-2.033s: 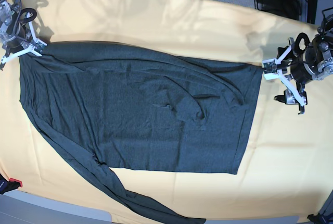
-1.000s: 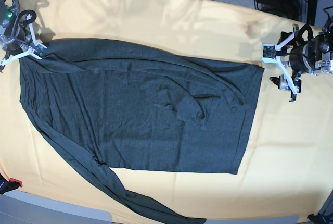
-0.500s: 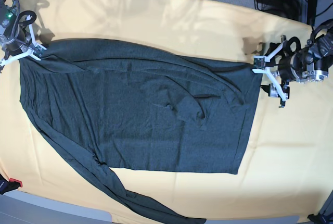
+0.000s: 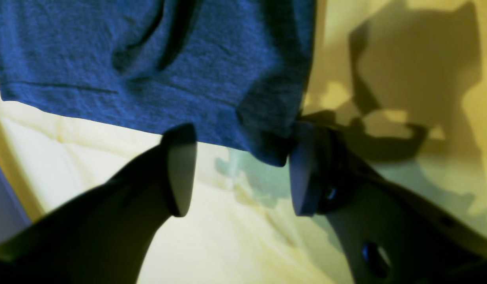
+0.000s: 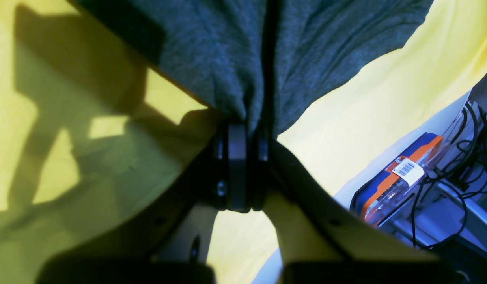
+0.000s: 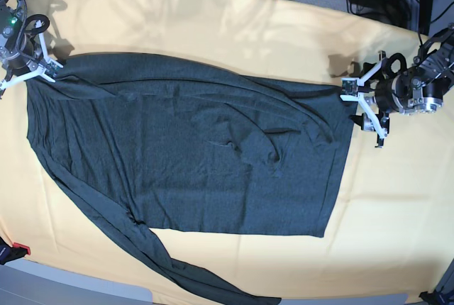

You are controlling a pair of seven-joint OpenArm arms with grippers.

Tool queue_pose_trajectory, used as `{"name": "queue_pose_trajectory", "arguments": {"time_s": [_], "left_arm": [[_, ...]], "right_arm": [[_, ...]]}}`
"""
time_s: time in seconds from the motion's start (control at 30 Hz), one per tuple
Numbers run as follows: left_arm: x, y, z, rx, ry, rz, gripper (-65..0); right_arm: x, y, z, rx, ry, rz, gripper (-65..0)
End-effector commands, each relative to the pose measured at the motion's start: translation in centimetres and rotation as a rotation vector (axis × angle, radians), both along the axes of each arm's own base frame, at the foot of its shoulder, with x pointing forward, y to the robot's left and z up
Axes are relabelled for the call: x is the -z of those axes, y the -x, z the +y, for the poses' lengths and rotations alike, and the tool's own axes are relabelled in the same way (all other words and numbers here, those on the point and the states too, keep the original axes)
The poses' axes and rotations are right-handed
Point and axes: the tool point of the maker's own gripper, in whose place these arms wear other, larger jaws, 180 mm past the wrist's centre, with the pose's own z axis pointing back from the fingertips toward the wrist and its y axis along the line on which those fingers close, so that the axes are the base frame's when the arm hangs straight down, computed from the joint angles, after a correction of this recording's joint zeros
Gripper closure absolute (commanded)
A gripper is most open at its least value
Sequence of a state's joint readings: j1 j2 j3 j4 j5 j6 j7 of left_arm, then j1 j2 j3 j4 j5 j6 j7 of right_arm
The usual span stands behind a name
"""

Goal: Fold the T-shirt properly
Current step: 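Move the left gripper along the shirt's side edge and grasp it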

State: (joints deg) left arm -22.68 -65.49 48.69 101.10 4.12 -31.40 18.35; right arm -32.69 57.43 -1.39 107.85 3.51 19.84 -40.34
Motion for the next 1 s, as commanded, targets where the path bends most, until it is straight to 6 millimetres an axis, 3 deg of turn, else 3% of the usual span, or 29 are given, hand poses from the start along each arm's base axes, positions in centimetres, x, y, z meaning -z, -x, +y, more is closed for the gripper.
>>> {"name": "queue_pose_trajectory", "arguments": {"time_s": [0.0, 0.33, 0.43, 0.5, 0.63, 0.7, 0.97], "left_arm": [[-1.0, -1.1, 0.5, -0.008, -0.003, -0.038, -34.0], [0.2, -0.5, -0.8, 0.021, 0.012, 0.02, -33.5], [-0.1, -0.9, -0.8, 0.022, 0.011, 0.008, -22.8], [-0.9, -1.8, -0.8, 0.019, 0.014, -0.021, -20.3], [-2.9, -3.6, -1.3, 0.0, 0.056, -0.059, -24.4], [-3.0, -3.3, -1.5, 0.012, 0.062, -0.026, -28.3], [-2.4, -2.1, -1.7, 0.029, 0.065, 0.036, -28.6]], "right_arm": [[-1.2, -0.9, -0.6, -0.007, 0.029, -0.033, 0.0], [-1.2, -0.9, -0.6, -0.007, 0.03, -0.033, 0.0], [-1.2, -0.9, -0.6, -0.007, 0.03, -0.033, 0.0], [-1.2, -0.9, -0.6, -0.007, 0.03, -0.033, 0.0], [-1.2, -0.9, -0.6, -0.006, 0.031, -0.032, 0.0], [-1.2, -0.8, -0.8, 0.0, 0.038, -0.029, 0.0], [-1.2, -0.8, -0.8, 0.0, 0.038, -0.03, 0.0]]}}
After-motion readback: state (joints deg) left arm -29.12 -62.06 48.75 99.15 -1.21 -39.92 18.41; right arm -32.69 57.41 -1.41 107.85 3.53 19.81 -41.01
